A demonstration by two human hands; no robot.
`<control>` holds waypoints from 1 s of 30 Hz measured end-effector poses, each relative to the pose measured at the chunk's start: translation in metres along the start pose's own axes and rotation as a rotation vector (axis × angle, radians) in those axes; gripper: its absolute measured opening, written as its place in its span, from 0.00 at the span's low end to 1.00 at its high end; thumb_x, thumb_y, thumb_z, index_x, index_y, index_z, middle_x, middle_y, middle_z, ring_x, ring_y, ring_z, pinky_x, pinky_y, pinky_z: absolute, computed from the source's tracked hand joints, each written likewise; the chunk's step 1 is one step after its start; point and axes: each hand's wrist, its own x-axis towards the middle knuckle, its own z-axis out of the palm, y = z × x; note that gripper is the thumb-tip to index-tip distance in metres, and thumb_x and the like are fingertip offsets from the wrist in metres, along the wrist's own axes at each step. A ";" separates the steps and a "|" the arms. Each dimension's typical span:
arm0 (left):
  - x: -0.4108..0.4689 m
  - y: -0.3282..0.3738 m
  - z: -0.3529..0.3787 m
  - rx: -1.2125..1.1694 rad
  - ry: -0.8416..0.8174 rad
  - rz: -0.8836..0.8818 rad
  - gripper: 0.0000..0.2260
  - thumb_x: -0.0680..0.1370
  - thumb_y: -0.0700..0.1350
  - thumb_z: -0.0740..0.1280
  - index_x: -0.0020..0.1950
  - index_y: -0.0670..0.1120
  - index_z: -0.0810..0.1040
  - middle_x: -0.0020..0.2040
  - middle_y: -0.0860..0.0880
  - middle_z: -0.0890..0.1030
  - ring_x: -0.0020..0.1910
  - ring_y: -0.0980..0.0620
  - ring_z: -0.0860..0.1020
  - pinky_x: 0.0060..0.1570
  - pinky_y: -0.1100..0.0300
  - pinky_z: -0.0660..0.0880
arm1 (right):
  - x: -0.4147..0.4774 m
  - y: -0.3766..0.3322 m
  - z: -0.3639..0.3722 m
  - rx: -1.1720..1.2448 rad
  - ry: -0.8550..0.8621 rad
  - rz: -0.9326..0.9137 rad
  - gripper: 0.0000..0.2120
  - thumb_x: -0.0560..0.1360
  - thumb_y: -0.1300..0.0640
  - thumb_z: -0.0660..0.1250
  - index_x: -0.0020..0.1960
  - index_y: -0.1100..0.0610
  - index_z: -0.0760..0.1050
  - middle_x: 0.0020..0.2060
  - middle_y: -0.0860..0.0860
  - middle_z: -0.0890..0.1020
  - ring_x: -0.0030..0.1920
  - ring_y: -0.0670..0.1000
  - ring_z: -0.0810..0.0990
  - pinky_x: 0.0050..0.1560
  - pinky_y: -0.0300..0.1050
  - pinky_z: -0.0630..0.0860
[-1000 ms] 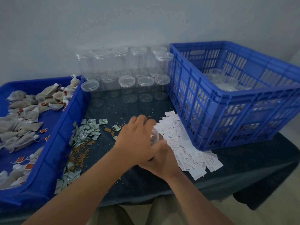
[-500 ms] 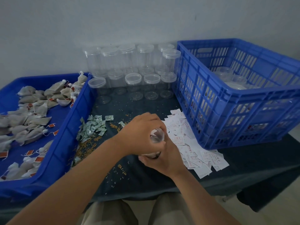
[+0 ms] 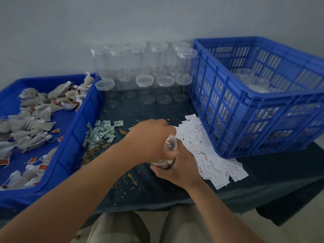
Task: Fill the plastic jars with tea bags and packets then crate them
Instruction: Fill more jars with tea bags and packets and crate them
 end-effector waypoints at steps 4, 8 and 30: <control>0.000 -0.011 -0.013 -0.104 -0.131 0.117 0.22 0.75 0.66 0.71 0.66 0.60 0.78 0.59 0.56 0.76 0.58 0.52 0.76 0.59 0.52 0.77 | -0.002 -0.002 -0.002 0.082 0.023 0.011 0.41 0.63 0.39 0.84 0.69 0.46 0.67 0.56 0.41 0.81 0.56 0.43 0.82 0.53 0.41 0.81; -0.006 0.010 -0.001 -0.134 -0.172 -0.100 0.29 0.78 0.70 0.63 0.75 0.57 0.69 0.67 0.50 0.71 0.67 0.45 0.70 0.65 0.48 0.74 | 0.001 -0.004 0.000 0.091 -0.002 -0.004 0.33 0.66 0.42 0.82 0.66 0.49 0.73 0.56 0.41 0.79 0.56 0.44 0.81 0.50 0.40 0.79; -0.001 0.026 0.004 0.091 -0.100 -0.365 0.43 0.73 0.80 0.45 0.65 0.46 0.75 0.56 0.45 0.76 0.59 0.42 0.76 0.50 0.48 0.75 | 0.001 -0.008 -0.005 0.080 -0.067 0.080 0.31 0.66 0.42 0.82 0.64 0.45 0.73 0.52 0.37 0.80 0.52 0.43 0.83 0.50 0.49 0.83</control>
